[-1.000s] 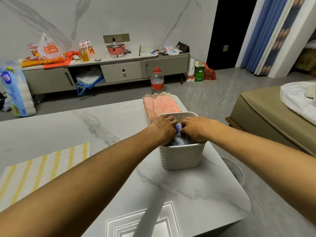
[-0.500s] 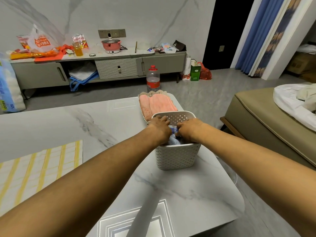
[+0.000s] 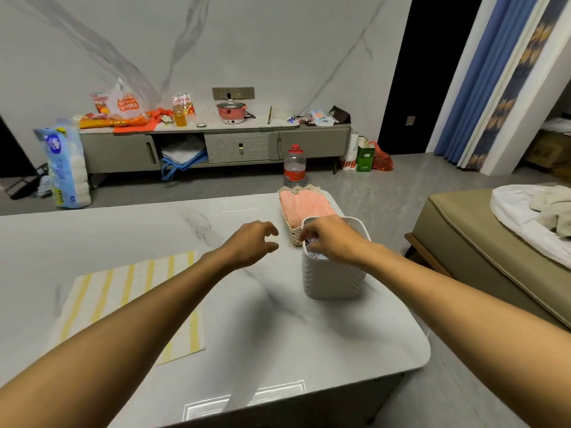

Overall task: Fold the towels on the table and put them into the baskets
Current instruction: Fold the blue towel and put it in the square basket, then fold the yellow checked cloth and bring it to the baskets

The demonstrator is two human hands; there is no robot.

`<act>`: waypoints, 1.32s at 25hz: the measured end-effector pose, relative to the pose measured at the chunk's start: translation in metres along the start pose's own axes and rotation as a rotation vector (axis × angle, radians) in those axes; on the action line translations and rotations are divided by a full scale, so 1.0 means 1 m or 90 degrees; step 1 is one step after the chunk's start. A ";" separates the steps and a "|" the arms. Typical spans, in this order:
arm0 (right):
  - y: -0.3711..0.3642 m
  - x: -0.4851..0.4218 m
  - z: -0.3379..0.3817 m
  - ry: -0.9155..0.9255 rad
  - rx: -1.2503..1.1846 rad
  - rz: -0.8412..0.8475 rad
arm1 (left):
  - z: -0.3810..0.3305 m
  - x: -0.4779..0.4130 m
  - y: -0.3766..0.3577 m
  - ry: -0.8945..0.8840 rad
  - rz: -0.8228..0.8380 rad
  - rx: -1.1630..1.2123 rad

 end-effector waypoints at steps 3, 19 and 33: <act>-0.022 0.010 0.050 0.022 -0.066 0.000 | 0.066 0.047 0.008 0.095 0.040 0.017; -0.203 0.026 0.068 -0.226 -0.245 -0.013 | 0.159 0.118 -0.089 0.143 0.181 0.062; -0.193 0.031 0.050 -0.399 -0.409 -0.081 | 0.239 0.097 -0.064 0.524 -0.118 0.400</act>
Point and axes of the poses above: each hand's wrist, its own x-axis away from the middle knuckle, its own y-axis out of the back of the hand, z = x × y, the point moved 2 cm from there along -x, towards the middle knuckle, and after that the axes turned 10 degrees about y, right-handed, at the moved point
